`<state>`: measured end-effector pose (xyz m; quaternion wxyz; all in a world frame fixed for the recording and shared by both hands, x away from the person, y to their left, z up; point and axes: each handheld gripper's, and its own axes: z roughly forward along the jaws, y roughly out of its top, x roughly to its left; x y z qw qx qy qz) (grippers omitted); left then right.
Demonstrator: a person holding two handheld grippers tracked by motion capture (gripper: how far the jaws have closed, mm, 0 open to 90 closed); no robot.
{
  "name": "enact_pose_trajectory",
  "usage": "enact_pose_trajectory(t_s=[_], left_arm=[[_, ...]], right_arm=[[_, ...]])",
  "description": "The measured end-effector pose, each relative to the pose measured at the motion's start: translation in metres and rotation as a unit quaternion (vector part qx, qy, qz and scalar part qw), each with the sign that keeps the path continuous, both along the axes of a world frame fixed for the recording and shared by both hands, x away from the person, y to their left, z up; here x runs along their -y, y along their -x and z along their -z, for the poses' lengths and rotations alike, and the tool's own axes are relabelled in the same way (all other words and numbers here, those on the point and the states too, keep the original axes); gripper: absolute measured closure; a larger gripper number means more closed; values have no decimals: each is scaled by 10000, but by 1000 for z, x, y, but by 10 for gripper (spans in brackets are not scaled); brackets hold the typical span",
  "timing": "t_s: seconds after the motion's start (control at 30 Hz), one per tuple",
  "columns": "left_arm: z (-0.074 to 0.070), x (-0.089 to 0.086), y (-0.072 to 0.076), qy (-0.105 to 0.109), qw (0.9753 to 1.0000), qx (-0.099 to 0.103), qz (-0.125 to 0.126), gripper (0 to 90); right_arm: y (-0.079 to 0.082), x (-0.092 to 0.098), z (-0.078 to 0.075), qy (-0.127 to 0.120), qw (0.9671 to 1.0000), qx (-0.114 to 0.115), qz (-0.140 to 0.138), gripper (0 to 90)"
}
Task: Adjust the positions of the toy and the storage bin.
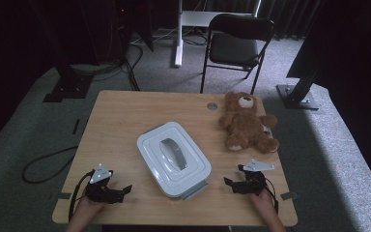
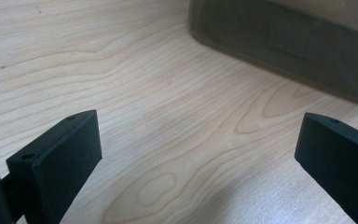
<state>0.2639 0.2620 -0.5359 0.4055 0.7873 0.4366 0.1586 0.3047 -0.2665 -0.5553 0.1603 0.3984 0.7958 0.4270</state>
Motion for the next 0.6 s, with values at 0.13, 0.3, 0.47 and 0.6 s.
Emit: enact_pose_trajectory(t_s=[0.13, 0.3, 0.47, 0.6], left_arm=[[-6, -1, 1, 31, 10000, -79, 19, 12], [-18, 10, 0, -182, 9995, -183, 189, 12], [-23, 18, -1, -190, 9989, -244, 352, 12], [-29, 19, 1, -72, 9990, -264, 356, 12]], right_arm=[[5, 16, 2, -49, 9995, -60, 300, 133], [13, 29, 4, 111, 9982, -108, 586, 133], [14, 37, 4, -43, 9971, -131, 752, 133], [13, 37, 4, 16, 9968, -163, 780, 133]])
